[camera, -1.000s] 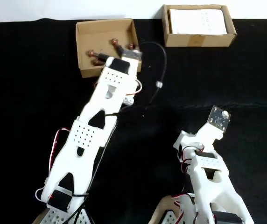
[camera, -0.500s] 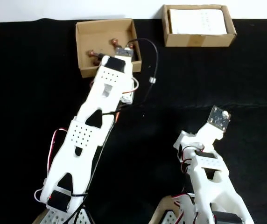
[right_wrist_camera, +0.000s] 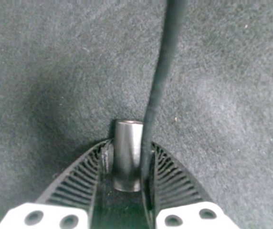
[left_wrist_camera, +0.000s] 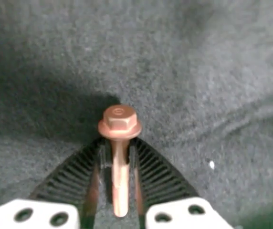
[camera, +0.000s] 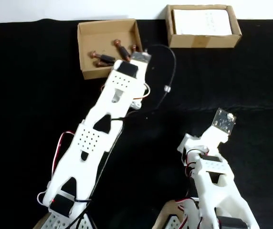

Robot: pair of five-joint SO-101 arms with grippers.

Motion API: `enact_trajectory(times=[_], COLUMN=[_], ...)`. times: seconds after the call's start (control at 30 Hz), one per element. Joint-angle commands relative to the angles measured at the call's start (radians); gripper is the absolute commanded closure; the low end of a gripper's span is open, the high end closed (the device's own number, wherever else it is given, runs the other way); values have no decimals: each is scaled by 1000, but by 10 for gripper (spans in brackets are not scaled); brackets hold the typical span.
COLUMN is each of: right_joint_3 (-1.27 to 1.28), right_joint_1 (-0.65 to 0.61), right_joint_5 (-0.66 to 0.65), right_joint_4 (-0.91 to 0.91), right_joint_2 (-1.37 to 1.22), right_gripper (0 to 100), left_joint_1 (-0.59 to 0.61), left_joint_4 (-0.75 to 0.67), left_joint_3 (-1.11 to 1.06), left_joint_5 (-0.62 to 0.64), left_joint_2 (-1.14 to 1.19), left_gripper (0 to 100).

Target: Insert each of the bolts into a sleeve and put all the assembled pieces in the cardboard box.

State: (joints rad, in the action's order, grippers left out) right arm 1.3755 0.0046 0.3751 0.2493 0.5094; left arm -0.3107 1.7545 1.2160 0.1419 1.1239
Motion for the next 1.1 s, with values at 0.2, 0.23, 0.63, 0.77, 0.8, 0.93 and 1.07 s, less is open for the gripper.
enact_trajectory(times=[0.2,0.23,0.63,0.77,0.8,0.93,1.07], right_joint_3=[-113,-136,-162,-48,-13,148,312], right_joint_1=[-70,-82,-166,-243,-269,-410,-530], right_joint_5=[-63,-80,-275,-278,-279,-354,-479], right_joint_4=[503,545,599,401,344,143,-19], right_joint_2=[647,739,1311,1317,1317,1316,1316], right_gripper=[992,992,992,992,992,992,992], left_joint_1=[5,5,7,5,2,-2,-5], left_joint_4=[14,14,-9,-143,-189,-425,-698], left_joint_3=[-19,-45,-668,-931,-1021,-1406,-1658], left_joint_5=[-58,-71,-78,-75,-74,-71,5], left_joint_2=[-529,-585,-1432,-1736,-1802,-2014,-2158], left_gripper=[993,993,993,993,992,991,990])
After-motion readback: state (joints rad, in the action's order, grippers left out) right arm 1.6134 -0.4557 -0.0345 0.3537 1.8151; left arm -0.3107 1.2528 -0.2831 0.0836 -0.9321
